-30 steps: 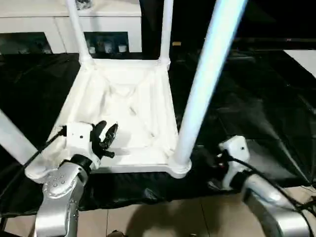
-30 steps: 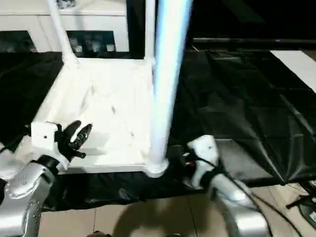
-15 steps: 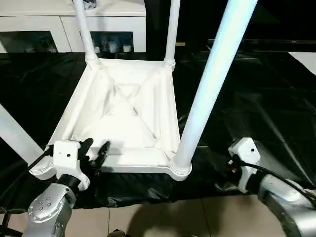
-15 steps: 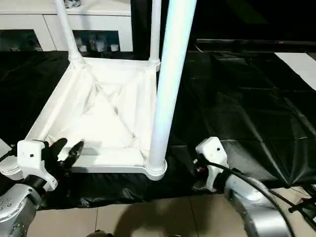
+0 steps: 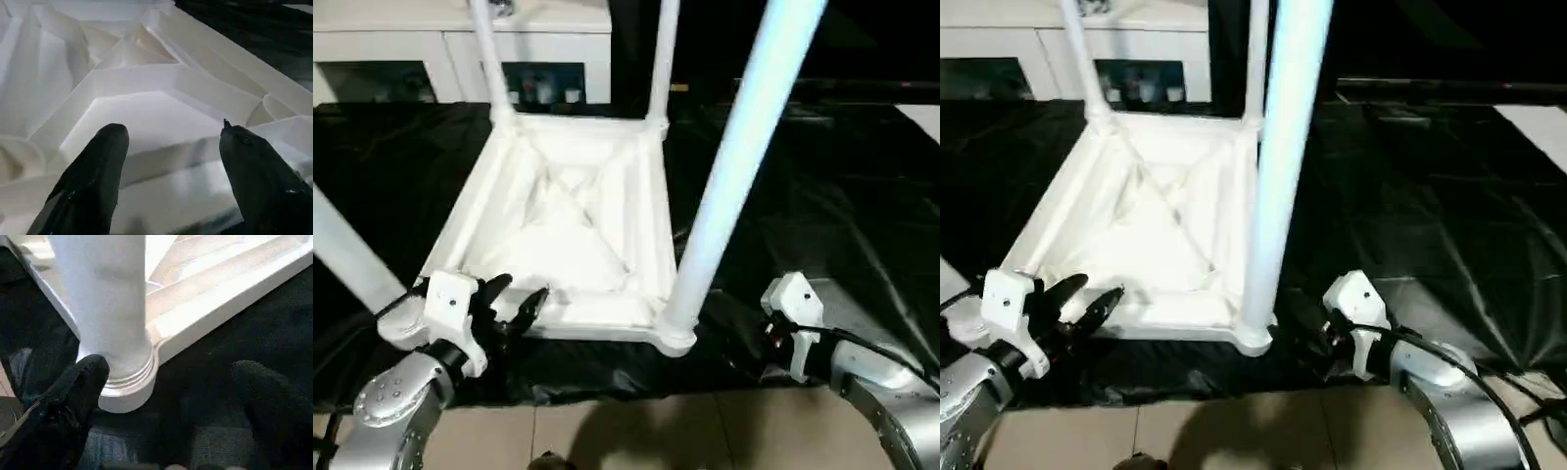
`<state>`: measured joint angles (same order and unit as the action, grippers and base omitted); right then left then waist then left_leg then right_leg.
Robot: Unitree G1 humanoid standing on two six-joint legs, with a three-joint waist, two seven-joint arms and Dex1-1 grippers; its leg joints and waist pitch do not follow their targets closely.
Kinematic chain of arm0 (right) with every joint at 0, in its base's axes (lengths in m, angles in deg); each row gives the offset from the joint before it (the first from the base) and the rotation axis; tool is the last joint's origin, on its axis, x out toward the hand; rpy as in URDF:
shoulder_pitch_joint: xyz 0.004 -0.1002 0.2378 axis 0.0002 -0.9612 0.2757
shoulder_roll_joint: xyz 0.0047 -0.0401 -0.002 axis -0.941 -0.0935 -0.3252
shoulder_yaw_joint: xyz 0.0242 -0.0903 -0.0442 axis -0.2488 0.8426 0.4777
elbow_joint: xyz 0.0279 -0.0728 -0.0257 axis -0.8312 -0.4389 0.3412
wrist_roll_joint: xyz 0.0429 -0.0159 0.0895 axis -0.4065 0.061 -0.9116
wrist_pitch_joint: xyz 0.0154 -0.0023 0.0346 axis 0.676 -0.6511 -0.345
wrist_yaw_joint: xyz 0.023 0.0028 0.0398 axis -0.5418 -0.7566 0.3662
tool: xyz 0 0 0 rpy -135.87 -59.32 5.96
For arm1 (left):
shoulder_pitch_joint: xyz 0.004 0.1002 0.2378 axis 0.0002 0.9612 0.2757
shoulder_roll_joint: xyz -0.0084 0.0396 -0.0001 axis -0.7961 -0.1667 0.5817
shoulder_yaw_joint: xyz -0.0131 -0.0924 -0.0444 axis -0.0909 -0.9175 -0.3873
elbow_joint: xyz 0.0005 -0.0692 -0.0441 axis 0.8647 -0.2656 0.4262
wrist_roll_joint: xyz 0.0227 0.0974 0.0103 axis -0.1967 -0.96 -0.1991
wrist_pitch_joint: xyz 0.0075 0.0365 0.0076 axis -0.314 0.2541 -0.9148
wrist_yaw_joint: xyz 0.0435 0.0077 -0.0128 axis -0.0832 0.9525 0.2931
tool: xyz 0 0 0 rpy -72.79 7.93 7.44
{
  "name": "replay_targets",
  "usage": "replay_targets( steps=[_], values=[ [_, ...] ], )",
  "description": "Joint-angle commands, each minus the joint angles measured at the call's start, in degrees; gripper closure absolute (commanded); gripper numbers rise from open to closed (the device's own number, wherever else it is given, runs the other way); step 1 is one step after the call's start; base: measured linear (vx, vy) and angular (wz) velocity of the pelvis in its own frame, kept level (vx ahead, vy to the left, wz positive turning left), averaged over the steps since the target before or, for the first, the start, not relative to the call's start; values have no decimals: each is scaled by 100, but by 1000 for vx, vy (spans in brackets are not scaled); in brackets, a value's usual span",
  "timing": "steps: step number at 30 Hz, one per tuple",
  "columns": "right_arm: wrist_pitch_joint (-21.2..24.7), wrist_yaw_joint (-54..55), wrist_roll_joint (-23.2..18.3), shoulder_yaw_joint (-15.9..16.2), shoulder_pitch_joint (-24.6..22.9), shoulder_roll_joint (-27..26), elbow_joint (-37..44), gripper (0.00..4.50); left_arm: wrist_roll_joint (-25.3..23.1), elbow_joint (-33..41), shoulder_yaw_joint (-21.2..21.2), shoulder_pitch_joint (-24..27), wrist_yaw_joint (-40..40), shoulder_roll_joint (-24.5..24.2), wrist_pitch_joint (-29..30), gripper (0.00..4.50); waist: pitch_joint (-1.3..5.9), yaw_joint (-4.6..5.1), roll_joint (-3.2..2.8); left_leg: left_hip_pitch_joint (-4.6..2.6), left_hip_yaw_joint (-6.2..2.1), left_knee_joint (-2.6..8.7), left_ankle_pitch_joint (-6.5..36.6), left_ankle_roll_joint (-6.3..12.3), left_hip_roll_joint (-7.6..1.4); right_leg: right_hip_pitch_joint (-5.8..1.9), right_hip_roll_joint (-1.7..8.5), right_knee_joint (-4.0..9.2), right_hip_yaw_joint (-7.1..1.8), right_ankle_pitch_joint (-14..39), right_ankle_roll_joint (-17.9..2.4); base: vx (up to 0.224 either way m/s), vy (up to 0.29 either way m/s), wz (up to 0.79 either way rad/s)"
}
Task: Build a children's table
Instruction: Move to table
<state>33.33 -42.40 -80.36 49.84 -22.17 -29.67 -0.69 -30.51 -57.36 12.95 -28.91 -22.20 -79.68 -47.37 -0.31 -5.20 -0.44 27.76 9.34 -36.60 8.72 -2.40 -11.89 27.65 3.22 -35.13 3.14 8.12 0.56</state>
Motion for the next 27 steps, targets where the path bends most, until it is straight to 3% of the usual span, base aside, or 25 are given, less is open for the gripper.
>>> replay_targets(
  steps=[1, 2, 3, 4, 5, 6, 7, 8, 9, 10, 11, 12, 13, 14, 15, 16, 17, 18, 19, 20, 21, 23, 25, 26, 27],
  values=[
    [-3, -323, -169, -18, -190, 195, 253, 0, -86, -22, 28, 88, 180, 14, 61, 112, 484, -26, -6, -72, 46, -8, -2309, 1885, 252, -97, 61, 378, 99, -3385, -1671, -96, 24, 3],
    [19, -434, -209, -7, -241, 267, 312, 0, -137, -49, 39, 122, 230, 21, 55, 112, 368, -46, -42, -121, 65, 5, -186, 1656, 136, -16, 189, 702, 157, -603, -1483, -155, 41, 6],
    [21, -504, -224, 2, -273, 316, 345, 0, -161, -66, 43, 149, 256, 29, 49, 112, 291, -13, -52, -264, 57, 16, 1109, 1335, 70, 3, 246, 816, 237, 1256, -1224, -230, 63, -7],
    [17, -550, -228, 12, -294, 357, 362, 0, -179, -79, 48, 172, 271, 31, 40, 112, 49, 196, -133, -620, -13, 72, 3504, 464, -3, 160, 99, 1032, 645, 4166, -206, -165, 128, -25],
    [34, -578, -234, 13, -307, 401, 356, 0, -198, -76, 35, 202, 353, 59, 47, 112, -261, -315, -204, 737, 133, 1381, 6129, -654, -441, -1031, -5, -1456, 674, 3162, -174, -71, 100, -28],
    [8, -617, -241, 6, -322, 445, 358, 0, -153, -70, 5, 223, 383, 98, 55, 86, -198, -720, -297, 818, 648, 1466, 6523, -944, -147, -1064, -176, -1515, 824, 3128, -271, 105, 73, -2],
    [4, -624, -243, 5, -324, 454, 359, 0, -143, -69, -1, 227, 389, 106, 56, 79, -118, -939, -271, 817, 793, 1275, 6102, -714, -125, -1117, -151, -1713, 605, 3370, -244, 0, 0, 0],
    [-6, -637, -308, -44, -329, 459, 367, 0, -182, -55, -38, 248, 507, 124, 31, 79, 152, -568, 181, 184, 776, 60, 3269, -716, -393, -845, 351, -1498, -278, 6080, 312, 5, -118, 18],
    [14, -676, -429, -78, -308, 422, 390, 0, -269, -52, -149, 216, 763, 203, -16, 79, -127, -415, 160, -408, -156, -1255, 955, -262, -17, 84, 1013, 521, -871, 7904, 254, 51, -172, 10],
    [14, -676, -429, -78, -308, 422, 390, 0, -269, -52, -149, 216, 763, 203, -16, 59, -237, -539, 160, 80, -354, -1296, 562, 18, 67, -395, 933, 540, -1117, 7385, -198, 51, -172, 10],
    [25, -694, -529, -82, -263, 361, 408, 0, -348, -36, -296, 173, 1074, 318, -113, 43, -239, -645, 175, 115, -558, -1185, 456, -83, 209, -729, 625, 262, -1005, 5723, -832, 31, 0, 18],
    [9, -684, -538, -59, -227, 323, 404, 0, -358, -20, -374, 149, 1205, 392, -191, 43, -197, -721, 131, -195, -549, -928, 624, -119, 161, -668, 532, 210, -939, 4965, -910, -157, 58, 43],
    [-5, -675, -536, -37, -201, 297, 400, 0, -356, -8, -428, 132, 1287, 447, -248, 33, -245, -577, 47, -726, -479, -241, 2284, -262, -90, -387, 206, -32, -572, 3814, -1293, -223, 93, 51],
    [-22, -664, -525, -18, -181, 282, 396, 0, -343, 4, -456, 124, 1346, 478, -298, 28, -143, -547, -56, -772, -519, 128, 2937, -311, -189, -575, 260, -73, -498, 3183, -1322, -168, 48, 42],
    [-22, -664, -525, -18, -181, 282, 396, 0, -343, 4, -456, 124, 1346, 478, -298, 16, -143, -547, -56, -772, -519, 128, 2937, -311, -189, -575, 260, -73, -498, 3183, -1322, -98, 94, 9],
    [-50, -609, -486, 94, -111, 166, 361, 0, -370, 37, -508, 110, 1505, 560, -343, 16, -72, -504, -49, -758, -496, 364, 2755, -196, -212, -781, 319, -2, -438, 2524, -1212, -33, 58, 1],
    [-103, -488, -413, 211, 8, -33, 256, 0, -345, 28, -544, 66, 1640, 610, -369, 6, -18, -436, -77, -730, -451, 509, 2176, -80, -205, -944, 377, 97, -370, 1791, -1062, -44, 118, -5],
    [-153, -374, -350, 261, 101, -176, 153, 0, -296, -6, -566, 15, 1655, 622, -376, 6, -26, -418, -18, -734, -438, 597, 2028, -28, -221, -980, 392, 157, -331, 1660, -995, -37, 112, -14],
    [-194, -283, -300, 296, 173, -289, 70, 0, -253, -36, -583, -26, 1658, 629, -379, 6, 41, -352, -78, -724, -414, 680, 1774, -66, -185, -1036, 417, 205, -263, 1448, -867, -37, 112, -14],
    [-297, -96, -243, 308, 319, -470, -123, 0, -191, -145, -567, -141, 1529, 559, -396, 6, 38, -259, 3, -718, -404, 775, 2129, -187, -172, -1018, 404, 292, -223, 1533, -755, -51, 95, -17],
    [-341, 77, -188, 294, 437, -600, -293, 0, -144, -239, -563, -244, 1444, 510, -400, 6, 11, -192, -18, -698, -419, 849, 2680, -402, -147, -995, 428, 324, -196, 1787, -679, -39, 80, -19],
    [-417, 403, -73, 254, 717, -867, -704, 0, -107, -532, -540, -520, 1318, 350, -404, 6, 39, -114, -19, -698, -435, 863, 2899, -652, -112, -956, 489, 356, -228, 1956, -613, -45, 85, -25],
    [-417, 403, -73, 254, 717, -867, -704, 0, -107, -532, -540, -520, 1318, 350, -404, 6, 57, -21, -13, -630, -454, 899, 2709, -707, -116, -1010, 467, 350, -190, 1529, -534, -13, 29, -12],
    [-417, 403, -73, 254, 717, -867, -704, 0, -107, -532, -540, -520, 1318, 350, -404, 6, 68, 20, -21, -647, -446, 893, 2641, -681, -125, -993, 454, 347, -182, 1259, -512, -4, 56, -23],
    [-687, 843, 78, 112, 1221, -1169, -1456, 0, -133, -1304, -556, -1098, 1070, 83, -712, 6, 54, 60, 36, -641, -405, 869, 2502, -625, -72, -936, 477, 368, -211, 1259, -546, 0, 0, 0]
  ],
)
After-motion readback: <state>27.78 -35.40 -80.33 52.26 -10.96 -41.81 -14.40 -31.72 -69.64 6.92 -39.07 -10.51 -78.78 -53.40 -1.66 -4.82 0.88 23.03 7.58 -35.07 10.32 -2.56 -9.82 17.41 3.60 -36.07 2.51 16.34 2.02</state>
